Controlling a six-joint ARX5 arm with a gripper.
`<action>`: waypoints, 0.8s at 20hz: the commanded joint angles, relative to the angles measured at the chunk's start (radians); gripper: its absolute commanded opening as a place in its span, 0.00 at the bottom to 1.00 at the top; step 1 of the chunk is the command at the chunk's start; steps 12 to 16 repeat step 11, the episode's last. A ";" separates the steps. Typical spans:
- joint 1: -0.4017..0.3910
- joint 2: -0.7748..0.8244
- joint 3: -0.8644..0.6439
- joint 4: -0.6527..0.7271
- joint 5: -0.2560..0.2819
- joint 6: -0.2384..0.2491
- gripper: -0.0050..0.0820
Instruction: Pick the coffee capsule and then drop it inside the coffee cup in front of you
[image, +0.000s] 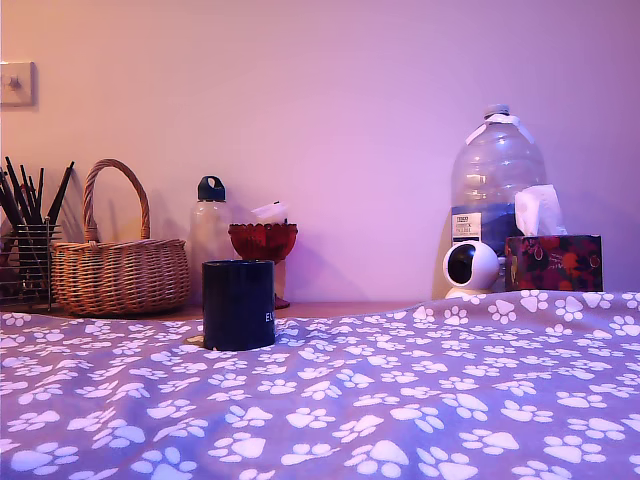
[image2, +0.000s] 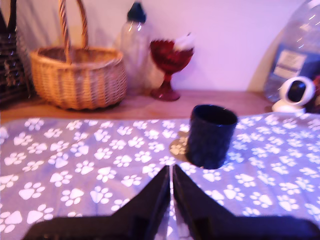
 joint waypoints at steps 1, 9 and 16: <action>0.004 -0.057 -0.020 -0.043 0.002 -0.006 0.04; 0.004 -0.266 -0.020 -0.174 0.001 0.009 0.04; 0.004 -0.266 -0.019 -0.208 0.009 0.034 0.04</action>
